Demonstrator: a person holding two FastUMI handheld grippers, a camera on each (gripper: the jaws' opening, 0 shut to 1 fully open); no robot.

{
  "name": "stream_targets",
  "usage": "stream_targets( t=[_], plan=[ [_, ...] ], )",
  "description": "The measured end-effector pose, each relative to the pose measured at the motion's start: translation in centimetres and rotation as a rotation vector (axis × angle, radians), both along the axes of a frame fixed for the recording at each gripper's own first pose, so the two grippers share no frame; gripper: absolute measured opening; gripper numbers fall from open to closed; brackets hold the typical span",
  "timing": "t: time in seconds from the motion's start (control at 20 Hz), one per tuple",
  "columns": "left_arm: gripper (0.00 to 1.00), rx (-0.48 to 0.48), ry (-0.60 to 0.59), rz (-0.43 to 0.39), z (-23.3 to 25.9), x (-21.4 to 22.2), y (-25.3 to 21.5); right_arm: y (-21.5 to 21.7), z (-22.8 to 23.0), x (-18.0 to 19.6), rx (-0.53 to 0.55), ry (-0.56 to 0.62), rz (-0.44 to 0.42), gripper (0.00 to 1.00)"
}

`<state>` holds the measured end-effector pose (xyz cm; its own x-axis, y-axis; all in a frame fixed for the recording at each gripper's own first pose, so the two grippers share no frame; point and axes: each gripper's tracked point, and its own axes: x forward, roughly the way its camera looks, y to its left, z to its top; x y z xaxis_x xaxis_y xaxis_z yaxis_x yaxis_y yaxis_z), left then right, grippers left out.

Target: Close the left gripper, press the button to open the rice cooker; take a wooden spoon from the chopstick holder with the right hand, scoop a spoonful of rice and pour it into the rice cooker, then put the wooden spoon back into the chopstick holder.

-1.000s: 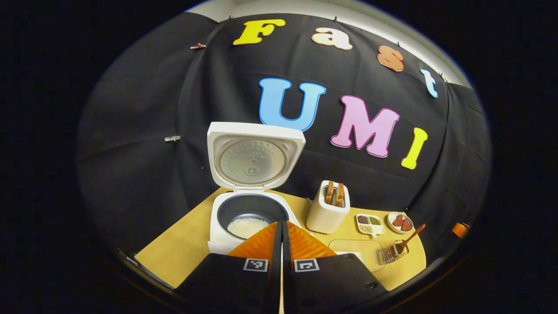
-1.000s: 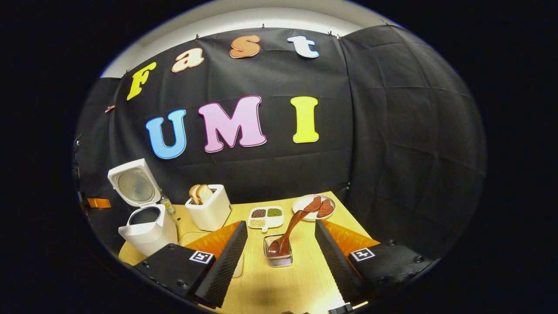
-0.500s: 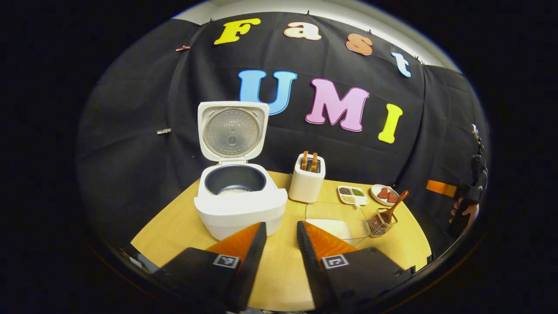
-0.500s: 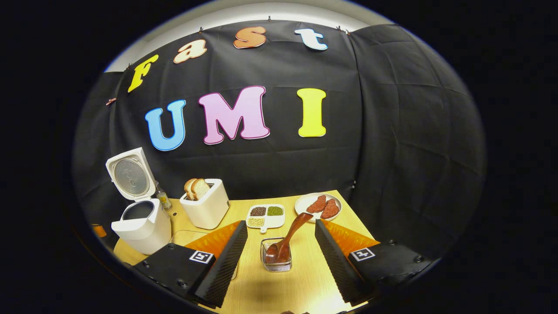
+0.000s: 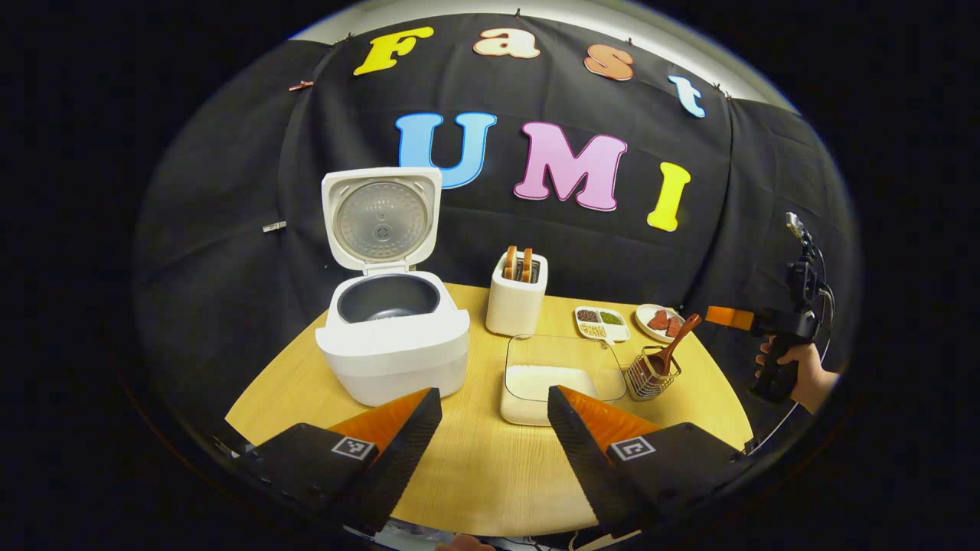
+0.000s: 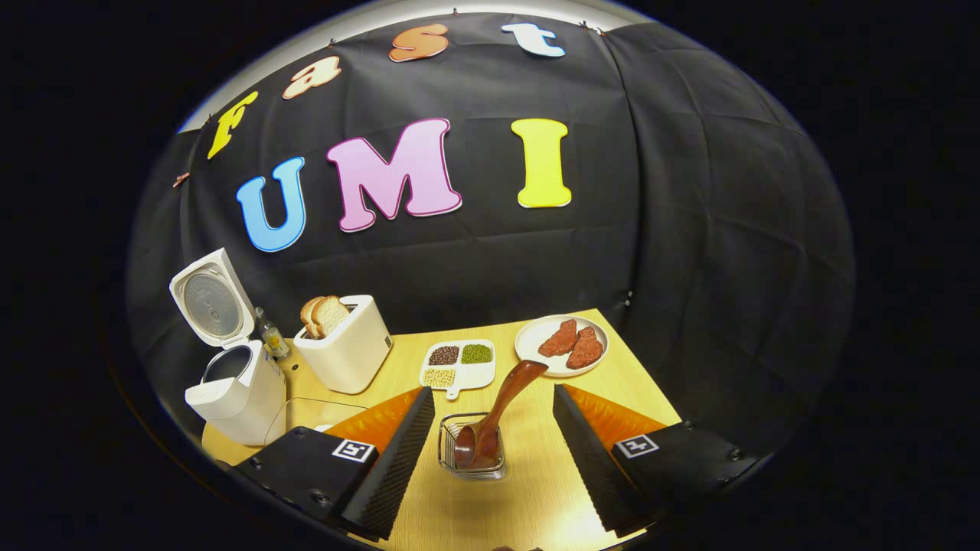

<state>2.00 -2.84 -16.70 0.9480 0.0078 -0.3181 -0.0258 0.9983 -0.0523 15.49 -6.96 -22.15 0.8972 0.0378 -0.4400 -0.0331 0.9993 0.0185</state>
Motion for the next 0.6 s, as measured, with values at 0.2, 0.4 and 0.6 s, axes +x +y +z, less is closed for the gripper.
stream_targets(
  t=[0.2, 0.4, 0.6],
  plan=[
    [0.96, 0.016, 0.041, 0.048, -1.1, -0.3, 0.0, -0.4, -4.1, 2.2, 0.054, 0.077, 0.004, 0.98],
    [0.96, 0.076, 0.070, 0.099, -1.6, -0.6, 1.1, -0.7, -8.3, 4.5, 0.087, 0.131, -0.001, 0.99],
    [0.96, 0.057, 0.106, 0.142, -2.8, -1.0, 1.5, -0.2, -11.7, 7.2, 0.112, 0.167, -0.013, 0.99]
  ],
)
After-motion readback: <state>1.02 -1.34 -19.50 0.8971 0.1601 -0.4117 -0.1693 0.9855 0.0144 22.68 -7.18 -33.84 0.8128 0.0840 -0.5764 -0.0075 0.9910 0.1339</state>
